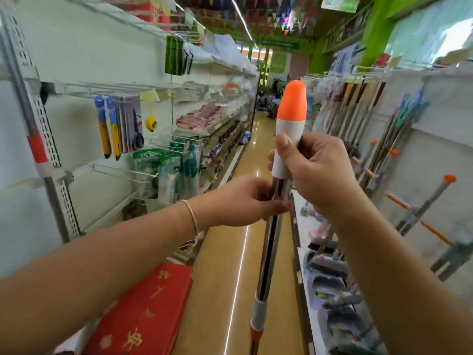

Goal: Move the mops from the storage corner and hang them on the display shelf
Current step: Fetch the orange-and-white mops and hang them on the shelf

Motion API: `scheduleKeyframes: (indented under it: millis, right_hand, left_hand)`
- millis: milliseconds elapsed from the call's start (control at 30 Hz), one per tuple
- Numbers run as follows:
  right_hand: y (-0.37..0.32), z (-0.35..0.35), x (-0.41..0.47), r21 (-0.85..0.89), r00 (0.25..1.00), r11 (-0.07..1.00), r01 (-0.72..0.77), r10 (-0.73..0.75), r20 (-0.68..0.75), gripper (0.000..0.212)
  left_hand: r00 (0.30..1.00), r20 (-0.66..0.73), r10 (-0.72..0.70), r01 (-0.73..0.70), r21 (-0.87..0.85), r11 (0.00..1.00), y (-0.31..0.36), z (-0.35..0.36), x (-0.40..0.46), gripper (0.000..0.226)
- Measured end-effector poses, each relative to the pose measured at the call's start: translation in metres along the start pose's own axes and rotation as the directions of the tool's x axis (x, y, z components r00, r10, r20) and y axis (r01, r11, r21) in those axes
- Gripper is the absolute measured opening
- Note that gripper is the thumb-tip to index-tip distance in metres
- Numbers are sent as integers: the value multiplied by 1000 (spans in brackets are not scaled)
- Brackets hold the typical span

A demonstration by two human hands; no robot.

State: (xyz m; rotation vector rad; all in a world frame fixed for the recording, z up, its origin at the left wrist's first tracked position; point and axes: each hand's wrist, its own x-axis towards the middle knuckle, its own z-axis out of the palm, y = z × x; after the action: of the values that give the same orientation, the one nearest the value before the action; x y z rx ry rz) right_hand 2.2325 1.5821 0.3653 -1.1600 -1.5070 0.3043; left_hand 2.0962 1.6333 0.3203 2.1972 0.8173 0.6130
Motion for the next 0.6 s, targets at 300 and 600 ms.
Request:
scheduleKeyframes:
  millis: [300, 600]
  right_hand:
    - [30, 84, 117, 104, 991, 990, 95, -104, 86, 31]
    - [70, 179, 200, 225, 940, 950, 216, -264, 214, 39]
  left_hand:
    - [978, -181, -108, 118, 50, 992, -66, -93, 57, 43]
    - [902, -335, -273, 321, 95, 942, -138, -162, 78, 49]
